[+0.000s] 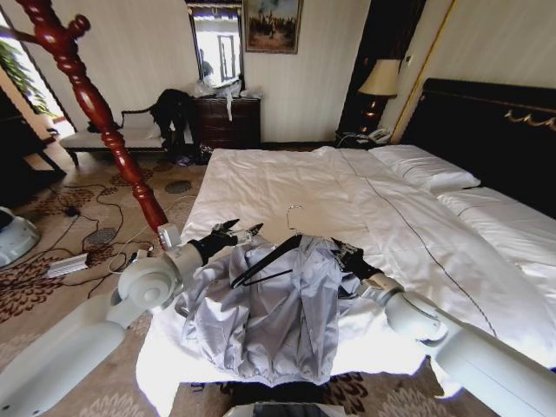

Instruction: Pick up the clothes from the bed and hang them on the clothes hanger.

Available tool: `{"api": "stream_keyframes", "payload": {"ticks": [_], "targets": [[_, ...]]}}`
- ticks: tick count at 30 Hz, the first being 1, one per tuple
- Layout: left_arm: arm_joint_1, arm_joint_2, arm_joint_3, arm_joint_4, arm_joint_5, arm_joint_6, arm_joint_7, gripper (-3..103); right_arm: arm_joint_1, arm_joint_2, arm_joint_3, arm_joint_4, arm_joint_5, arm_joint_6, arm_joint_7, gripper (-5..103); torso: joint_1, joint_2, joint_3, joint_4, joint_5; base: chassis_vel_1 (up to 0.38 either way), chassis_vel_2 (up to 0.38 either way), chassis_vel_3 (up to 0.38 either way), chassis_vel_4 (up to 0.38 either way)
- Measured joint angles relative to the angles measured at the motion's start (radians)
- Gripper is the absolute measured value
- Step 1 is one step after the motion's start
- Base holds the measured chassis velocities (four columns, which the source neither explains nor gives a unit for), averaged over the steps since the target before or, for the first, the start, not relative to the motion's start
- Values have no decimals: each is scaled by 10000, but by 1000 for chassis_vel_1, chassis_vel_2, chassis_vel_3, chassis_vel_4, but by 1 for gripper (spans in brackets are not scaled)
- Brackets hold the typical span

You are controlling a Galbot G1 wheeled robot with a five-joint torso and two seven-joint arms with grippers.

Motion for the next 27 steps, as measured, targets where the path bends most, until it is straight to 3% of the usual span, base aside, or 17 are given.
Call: {"api": "stream_keyframes", "payload": {"ticks": [6, 12, 16, 17, 20, 22, 27], "targets": [[244, -200, -74, 1099, 285, -88, 235, 100, -145, -79, 116, 79, -23, 62, 55, 18, 0, 0, 0, -2, -1, 0, 0, 0, 0], [-105, -341, 230, 2463, 498, -219, 1090, 102, -260, -113, 219, 175, -8, 83, 114, 18, 0, -1, 0, -1, 1, 0, 0, 0, 0], [-648, -541, 593, 3344, 439, -241, 1528, 98, -254, -120, 211, 212, 18, 101, 130, 18, 0, 0, 0, 0, 2, 0, 0, 0, 0], [-1064, -829, 844, 3986, 388, -242, 1620, 97, -222, -90, 188, 228, 41, 113, 211, 18, 0, 0, 0, 0, 1, 0, 0, 0, 0], [-1381, -1088, 1073, 4449, 364, -242, 1637, 96, -193, -36, 177, 273, 119, 112, 255, 18, 1, -1, 1, 0, 4, 0, 0, 0, 0], [-1959, -1697, 1605, 5393, 367, -182, 1721, 95, -88, 24, 145, 349, 198, 108, 290, 18, 1, -1, 1, -5, -1, 0, 0, 0, 0], [-2661, -2255, 2401, 6555, 707, -144, 2199, 94, -87, 28, 106, 271, 176, 216, 340, 18, 1, -1, 1, 1, 0, 0, 0, 0, 0]]}}
